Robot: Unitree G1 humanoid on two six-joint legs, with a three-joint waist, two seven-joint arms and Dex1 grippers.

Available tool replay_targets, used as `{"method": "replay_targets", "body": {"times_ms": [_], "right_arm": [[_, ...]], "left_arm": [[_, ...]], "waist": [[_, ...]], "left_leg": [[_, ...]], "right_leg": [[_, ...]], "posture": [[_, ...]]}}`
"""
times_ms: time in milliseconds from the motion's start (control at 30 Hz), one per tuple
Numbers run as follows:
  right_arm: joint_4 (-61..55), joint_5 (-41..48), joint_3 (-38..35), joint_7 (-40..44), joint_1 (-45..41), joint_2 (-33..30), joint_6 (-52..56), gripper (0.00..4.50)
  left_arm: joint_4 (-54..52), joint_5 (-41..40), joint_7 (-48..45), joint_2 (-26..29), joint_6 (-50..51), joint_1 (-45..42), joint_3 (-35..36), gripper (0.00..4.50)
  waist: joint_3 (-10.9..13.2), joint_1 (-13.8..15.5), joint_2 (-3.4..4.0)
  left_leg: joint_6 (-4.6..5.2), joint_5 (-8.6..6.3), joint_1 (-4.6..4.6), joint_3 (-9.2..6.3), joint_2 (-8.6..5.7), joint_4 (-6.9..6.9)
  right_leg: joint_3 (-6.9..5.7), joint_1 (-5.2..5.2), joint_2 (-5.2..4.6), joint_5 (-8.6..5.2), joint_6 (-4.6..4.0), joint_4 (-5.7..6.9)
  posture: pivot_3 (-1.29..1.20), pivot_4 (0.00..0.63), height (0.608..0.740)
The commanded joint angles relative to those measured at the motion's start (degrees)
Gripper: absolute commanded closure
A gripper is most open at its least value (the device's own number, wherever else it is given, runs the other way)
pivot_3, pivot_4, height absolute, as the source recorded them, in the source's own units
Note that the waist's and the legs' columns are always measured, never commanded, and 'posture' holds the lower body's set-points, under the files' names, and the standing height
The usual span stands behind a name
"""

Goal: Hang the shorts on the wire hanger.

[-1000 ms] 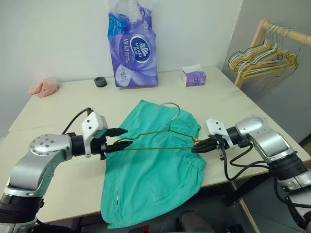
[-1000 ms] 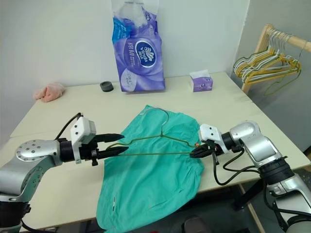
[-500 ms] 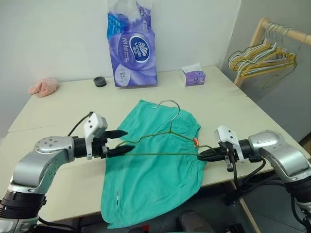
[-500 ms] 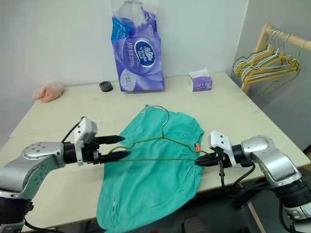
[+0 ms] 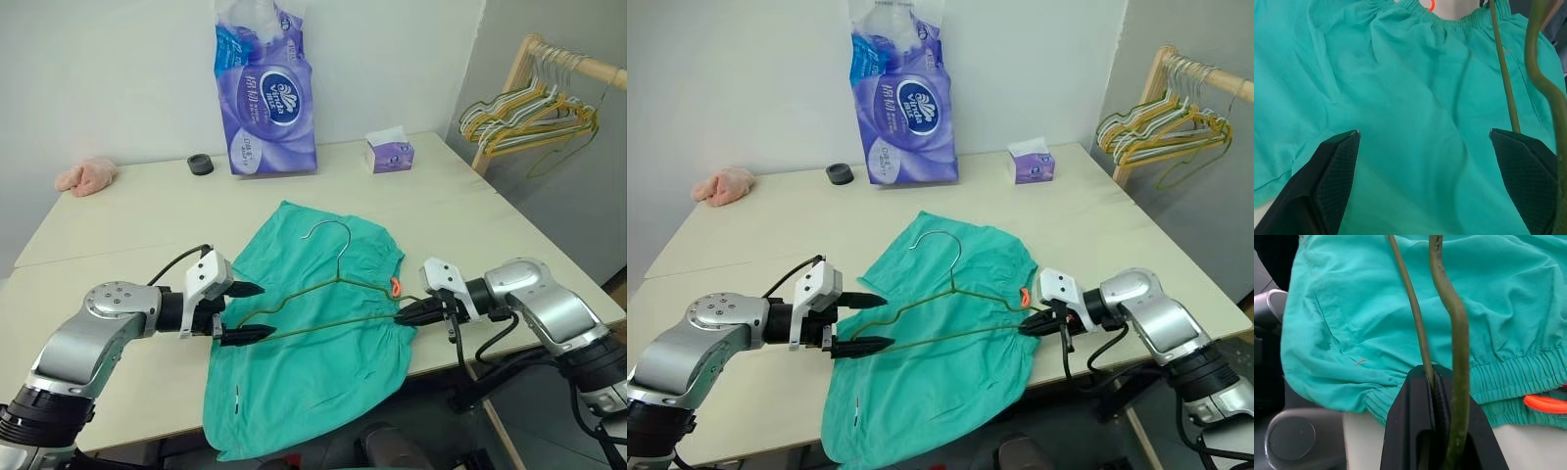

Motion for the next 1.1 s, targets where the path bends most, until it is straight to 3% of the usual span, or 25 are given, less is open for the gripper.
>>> {"method": "replay_targets", "body": {"times_ms": [33, 267, 533, 733, 933, 1100], "right_arm": [[1.73, -3.15, -0.66, -3.23, -2.0, 1.9, -1.72, 4.5], [1.74, -4.21, -0.85, -3.02, -1.31, 3.86, -2.78, 4.5], [0.42, -1.27, -3.57, 0.06, -0.95, 0.7, 3.07, 4.5], [0.29, 2.31, -8.6, 0.88, 0.24, -3.42, 9.46, 4.5], [0.19, 6.8, -18.4, -4.12, 6.16, -5.8, 17.05, 4.5], [-5.7, 12.65, -31.61, -8.89, 17.41, -7.68, 25.07, 4.5]], "left_arm": [[-4.83, -9.59, -1.14, -3.17, 6.05, -1.17, 1.98, 0.01], [-5.88, -14.49, 0.82, -4.69, 12.71, 0.39, 3.76, 0.01], [-0.96, -5.25, 0.55, -1.16, 2.71, 0.78, 4.26, 0.01], [3.21, -1.82, 4.57, -2.6, -2.94, -2.68, 6.87, 0.01], [2.41, -3.32, 5.33, -3.46, -0.49, -1.98, 7.58, 0.01], [0.96, -4.53, 3.76, -4.5, 0.34, -2.17, 6.45, 0.01]], "waist": [[-0.01, -0.01, -0.01], [-0.01, 0.04, 0.0], [-0.01, 0.4, 0.02], [-0.01, 0.68, 0.0], [0.01, 0.51, 0.03], [0.09, 0.56, 0.06]], "left_leg": [[0.0, 0.0, 0.0, -0.02, 0.0, 0.0], [0.0, -0.01, -0.03, -0.04, 0.0, 0.04], [-0.01, -0.02, -0.02, -0.02, -0.02, 0.05], [-0.01, -0.02, -0.04, -0.01, -0.04, 0.08], [0.01, -0.03, -0.06, 0.01, -0.03, 0.05], [0.03, -0.04, -0.1, 0.04, -0.04, 0.08]], "right_leg": [[-0.01, 0.0, 0.0, 0.0, 0.0, 0.0], [-0.02, -0.01, -0.01, 0.0, 0.0, 0.03], [0.01, -0.01, -0.01, 0.01, 0.0, 0.02], [0.01, 0.01, -0.04, 0.01, 0.0, -0.03], [0.01, -0.02, -0.04, 0.0, 0.0, -0.02], [0.03, -0.01, -0.04, 0.0, 0.01, -0.01]], "posture": [[-0.31, 0.011, 0.74], [-0.3, 0.009, 0.74], [-0.3, 0.011, 0.74], [-0.3, 0.011, 0.74], [-0.32, 0.019, 0.74], [-0.37, 0.034, 0.74]]}}
